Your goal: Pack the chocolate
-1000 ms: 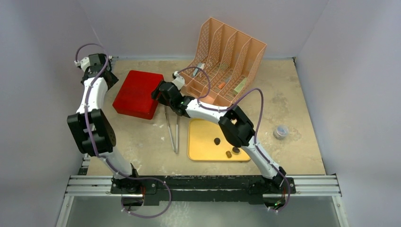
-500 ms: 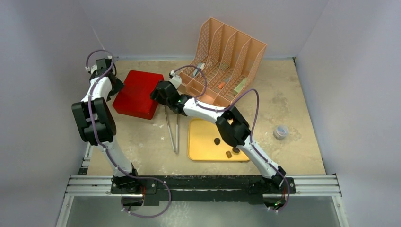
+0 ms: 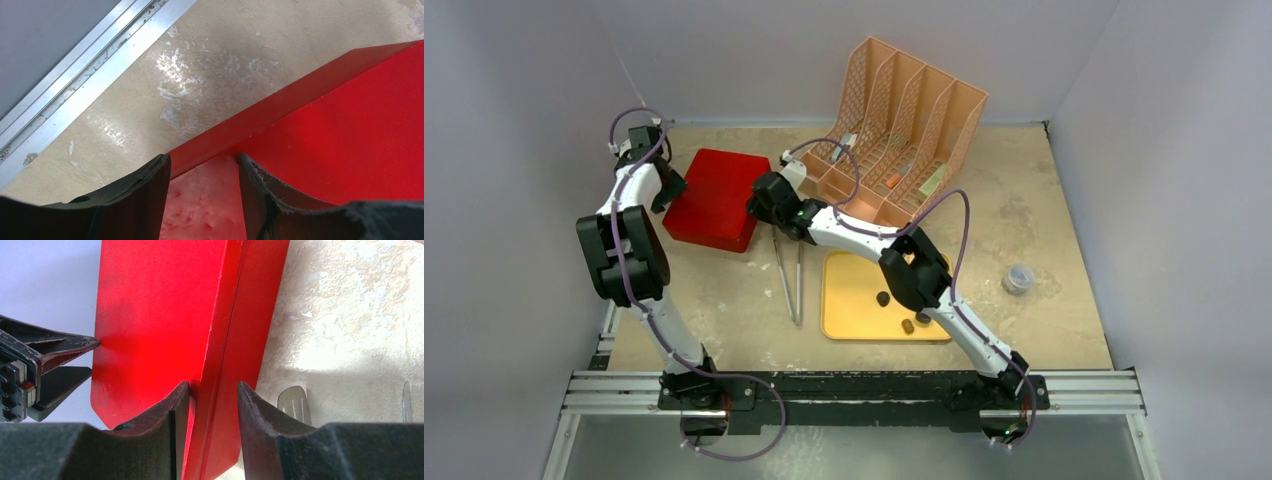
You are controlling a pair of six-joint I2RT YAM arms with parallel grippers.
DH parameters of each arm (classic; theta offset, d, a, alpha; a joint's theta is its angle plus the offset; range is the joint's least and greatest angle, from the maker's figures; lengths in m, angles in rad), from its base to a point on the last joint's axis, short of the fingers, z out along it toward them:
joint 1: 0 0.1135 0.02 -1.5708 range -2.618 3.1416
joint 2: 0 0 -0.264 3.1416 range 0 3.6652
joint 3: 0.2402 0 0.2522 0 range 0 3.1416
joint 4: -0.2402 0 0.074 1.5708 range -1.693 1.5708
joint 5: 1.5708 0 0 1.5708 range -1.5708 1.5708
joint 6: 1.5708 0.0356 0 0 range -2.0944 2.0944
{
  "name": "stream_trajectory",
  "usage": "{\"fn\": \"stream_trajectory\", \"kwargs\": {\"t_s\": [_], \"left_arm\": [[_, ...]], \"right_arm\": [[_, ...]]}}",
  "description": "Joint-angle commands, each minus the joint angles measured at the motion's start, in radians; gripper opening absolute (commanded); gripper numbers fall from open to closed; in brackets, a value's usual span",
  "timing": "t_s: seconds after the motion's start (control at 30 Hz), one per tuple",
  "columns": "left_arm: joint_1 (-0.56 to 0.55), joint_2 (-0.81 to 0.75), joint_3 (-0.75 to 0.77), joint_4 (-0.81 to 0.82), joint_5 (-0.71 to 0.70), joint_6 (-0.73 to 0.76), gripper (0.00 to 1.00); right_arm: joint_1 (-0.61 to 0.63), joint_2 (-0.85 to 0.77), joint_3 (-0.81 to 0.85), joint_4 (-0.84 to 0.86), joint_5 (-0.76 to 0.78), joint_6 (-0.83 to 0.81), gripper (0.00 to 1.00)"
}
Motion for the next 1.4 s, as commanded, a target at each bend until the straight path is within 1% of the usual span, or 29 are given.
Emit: {"fn": "stream_trajectory", "kwargs": {"t_s": [0.0, 0.2, 0.33, 0.4, 0.43, 0.53, 0.63, 0.67, 0.73, 0.9, 1.0, 1.07, 1.23, 1.3, 1.37], "left_arm": [[0.001, 0.005, 0.056, -0.041, 0.051, 0.016, 0.51], [0.009, -0.041, 0.144, -0.104, 0.041, -0.014, 0.57], [0.011, -0.065, 0.19, -0.124, 0.078, -0.037, 0.56], [0.011, -0.085, 0.182, -0.111, 0.117, -0.054, 0.54], [0.011, -0.096, 0.165, -0.091, 0.158, -0.061, 0.52], [0.01, -0.125, 0.104, -0.041, 0.304, -0.093, 0.41], [0.004, -0.142, 0.065, -0.041, 0.381, -0.105, 0.26], [0.0, -0.15, 0.062, -0.057, 0.385, -0.103, 0.19], [-0.014, -0.171, 0.061, -0.091, 0.382, -0.104, 0.01], [-0.079, -0.232, 0.048, -0.166, 0.337, -0.079, 0.0], [-0.086, -0.26, 0.01, -0.18, 0.384, -0.075, 0.0], [-0.092, -0.283, -0.032, -0.178, 0.391, -0.078, 0.0], [-0.124, -0.328, -0.241, -0.086, 0.365, -0.103, 0.0], [-0.132, -0.322, -0.357, -0.027, 0.369, -0.115, 0.0], [-0.139, -0.298, -0.416, 0.011, 0.39, -0.119, 0.0]], "right_arm": [[-0.001, -0.017, 0.015, -0.121, 0.06, -0.032, 0.4], [0.004, -0.02, 0.0, -0.115, 0.068, -0.037, 0.33], [0.004, -0.028, -0.006, -0.111, 0.08, -0.046, 0.31], [0.005, -0.033, -0.013, -0.101, 0.082, -0.054, 0.31], [0.005, -0.036, -0.016, -0.1, 0.082, -0.054, 0.31], [0.005, -0.04, -0.021, -0.098, 0.08, -0.062, 0.3], [0.004, -0.043, -0.032, -0.1, 0.061, -0.055, 0.28], [0.004, -0.044, -0.038, -0.097, 0.052, -0.049, 0.28], [0.004, -0.045, -0.042, -0.092, 0.049, -0.044, 0.28], [0.004, -0.047, -0.043, -0.092, 0.046, -0.043, 0.28], [0.004, -0.054, -0.055, -0.087, 0.047, -0.041, 0.29], [0.002, -0.054, -0.055, -0.087, 0.045, -0.042, 0.29], [0.004, -0.048, -0.051, -0.087, 0.046, -0.038, 0.29], [0.004, -0.049, -0.052, -0.09, 0.046, -0.036, 0.29], [0.003, -0.052, -0.053, -0.092, 0.048, -0.036, 0.29]]}}
